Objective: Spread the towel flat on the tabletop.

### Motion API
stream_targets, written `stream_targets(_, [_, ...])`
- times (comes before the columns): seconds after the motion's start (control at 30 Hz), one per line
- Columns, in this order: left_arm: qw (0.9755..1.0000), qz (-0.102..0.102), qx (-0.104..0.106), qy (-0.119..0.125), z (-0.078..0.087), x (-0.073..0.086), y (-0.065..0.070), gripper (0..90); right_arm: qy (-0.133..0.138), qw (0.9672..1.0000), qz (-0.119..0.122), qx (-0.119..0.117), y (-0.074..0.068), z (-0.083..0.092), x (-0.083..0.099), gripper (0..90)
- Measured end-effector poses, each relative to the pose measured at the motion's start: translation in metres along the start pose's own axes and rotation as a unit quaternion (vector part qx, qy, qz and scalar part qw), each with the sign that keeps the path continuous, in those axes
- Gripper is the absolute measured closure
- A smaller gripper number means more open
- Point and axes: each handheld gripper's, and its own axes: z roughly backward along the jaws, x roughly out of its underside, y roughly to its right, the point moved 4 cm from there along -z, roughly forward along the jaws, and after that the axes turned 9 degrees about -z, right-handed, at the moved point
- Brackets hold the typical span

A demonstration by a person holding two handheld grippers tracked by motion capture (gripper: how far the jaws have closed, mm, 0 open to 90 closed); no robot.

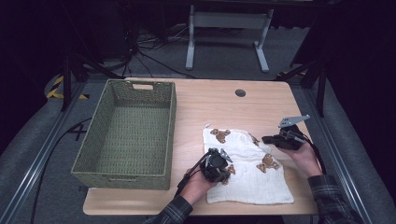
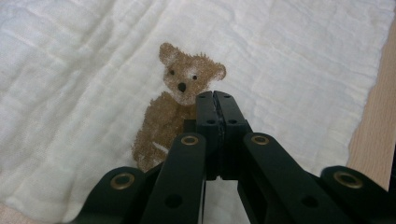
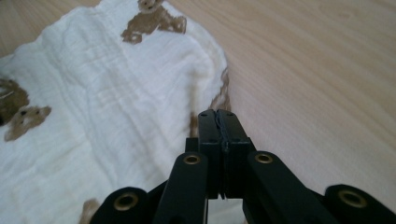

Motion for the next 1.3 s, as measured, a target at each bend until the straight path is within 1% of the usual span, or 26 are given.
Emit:
stream_targets(0.1, [1.0, -0.005, -0.003, -0.003, 0.0, 0.0, 0.0, 89.8, -0.011, 0.9999, -0.003, 0.002, -0.001, 0.003, 0.013, 89.6])
stream_targets(0.2, [1.0, -0.003, -0.002, -0.003, 0.0, 0.0, 0.0, 89.8, -0.023, 0.9997, -0.006, -0.001, -0.003, 0.002, 0.023, 89.5])
stream_targets(0.23, [1.0, -0.003, -0.002, -0.003, 0.0, 0.0, 0.0, 89.8, -0.023, 0.9997, -0.006, -0.001, -0.003, 0.002, 0.023, 89.5])
stream_targets(0.27, [1.0, -0.002, -0.001, -0.001, 0.0, 0.0, 0.001, 89.8, -0.031, 0.9995, -0.006, -0.001, -0.005, -0.001, 0.028, 89.6])
stream_targets(0.4, [1.0, -0.002, -0.001, -0.001, 0.0, 0.0, 0.0, 89.9, -0.041, 0.9991, -0.005, 0.002, -0.004, -0.006, 0.032, 89.6])
stream_targets(0.5, [1.0, -0.003, -0.001, 0.0, 0.0, 0.0, 0.001, 89.8, -0.041, 0.9991, -0.005, 0.006, -0.001, -0.008, 0.031, 89.6])
stream_targets(0.6, [1.0, -0.001, 0.0, 0.002, 0.0, 0.0, 0.0, 89.8, -0.041, 0.999, -0.007, 0.017, 0.003, -0.007, 0.03, 89.7])
stream_targets(0.83, [1.0, -0.001, 0.002, 0.002, 0.0, 0.0, -0.001, 89.8, -0.035, 0.9975, -0.004, 0.061, 0.021, -0.007, 0.023, 89.6])
stream_targets(0.93, [0.9999, 0.0, 0.014, -0.001, 0.0, 0.001, 0.0, 89.8, -0.035, 0.9965, -0.008, 0.075, 0.028, -0.009, 0.019, 89.6])
stream_targets(0.97, [0.9999, 0.0, 0.015, -0.002, 0.001, 0.001, 0.0, 89.8, -0.03, 0.9962, -0.005, 0.082, 0.032, -0.01, 0.017, 89.6])
stream_targets(1.03, [0.9999, -0.004, 0.017, -0.002, 0.0, 0.001, 0.002, 89.8, -0.021, 0.9966, -0.014, 0.078, 0.037, -0.011, 0.016, 89.6])
stream_targets(1.07, [0.9997, -0.004, 0.022, -0.009, 0.001, 0.002, 0.004, 89.8, -0.018, 0.9966, -0.017, 0.079, 0.039, -0.011, 0.016, 89.6])
stream_targets(1.1, [0.9998, -0.001, 0.021, -0.005, 0.0, 0.002, 0.006, 89.8, -0.015, 0.9964, -0.018, 0.081, 0.042, -0.01, 0.016, 89.6])
stream_targets(1.13, [0.9995, -0.01, 0.029, -0.011, 0.001, 0.002, 0.006, 89.8, -0.012, 0.9964, -0.021, 0.081, 0.043, -0.01, 0.016, 89.6])
stream_targets(1.17, [0.9994, -0.011, 0.03, -0.014, 0.001, 0.002, 0.008, 89.8, -0.017, 0.9961, -0.023, 0.084, 0.046, -0.01, 0.015, 89.6])
stream_targets(1.2, [0.9991, -0.017, 0.033, -0.018, 0.002, 0.003, 0.008, 89.8, -0.02, 0.9951, -0.021, 0.095, 0.048, -0.01, 0.013, 89.6])
stream_targets(1.23, [0.9989, -0.018, 0.039, -0.021, 0.002, 0.003, 0.009, 89.8, -0.021, 0.9944, -0.021, 0.102, 0.05, -0.01, 0.012, 89.6])
stream_targets(1.27, [0.9991, -0.018, 0.035, -0.015, 0.002, 0.003, 0.01, 89.8, -0.02, 0.9946, -0.025, 0.099, 0.052, -0.011, 0.011, 89.6])
stream_targets(1.3, [0.9991, -0.02, 0.033, -0.017, 0.002, 0.004, 0.01, 89.7, -0.017, 0.9948, -0.027, 0.097, 0.052, -0.011, 0.011, 89.6])
